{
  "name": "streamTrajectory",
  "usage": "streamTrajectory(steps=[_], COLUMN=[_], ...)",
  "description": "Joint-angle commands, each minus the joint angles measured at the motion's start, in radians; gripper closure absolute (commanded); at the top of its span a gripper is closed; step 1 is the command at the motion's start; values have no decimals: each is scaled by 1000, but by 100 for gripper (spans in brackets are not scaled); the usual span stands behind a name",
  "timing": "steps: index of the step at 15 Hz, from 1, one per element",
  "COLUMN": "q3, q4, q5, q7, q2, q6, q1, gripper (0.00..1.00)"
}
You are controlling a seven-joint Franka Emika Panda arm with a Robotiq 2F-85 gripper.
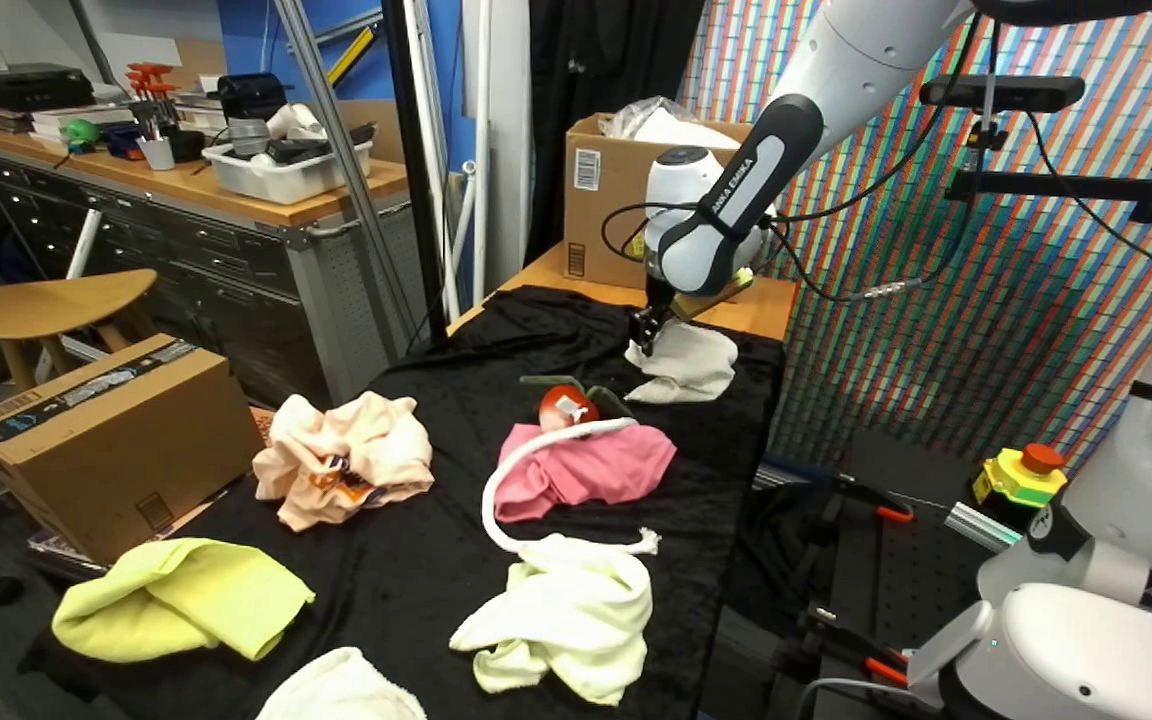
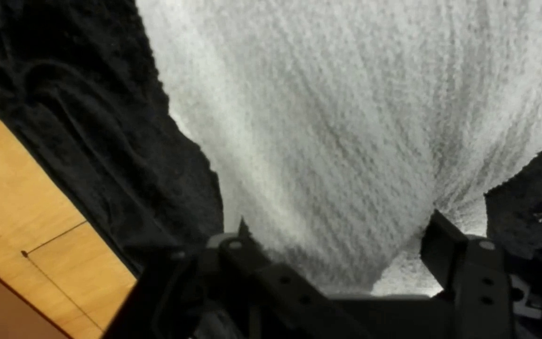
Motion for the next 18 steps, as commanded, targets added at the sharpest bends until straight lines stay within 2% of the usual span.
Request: streamTrajectory(steps=[1,5,6,7,9,11,18], q3=[1,-12,-9,-5,-7,-3,58], q4=[34,26,21,15,8,3,-50], q5=[31,19,19,21,15,16,40], q7=[-36,-22,-28,-30,-25,-24,-96], q2=[3,-21,-29,-39,-54,-67,-174], q6=[-31,-50,-54,-58,-69,-80,-75], q1=[-3,14,13,13,22,25,8], gripper=[49,80,87,89,91,88,90])
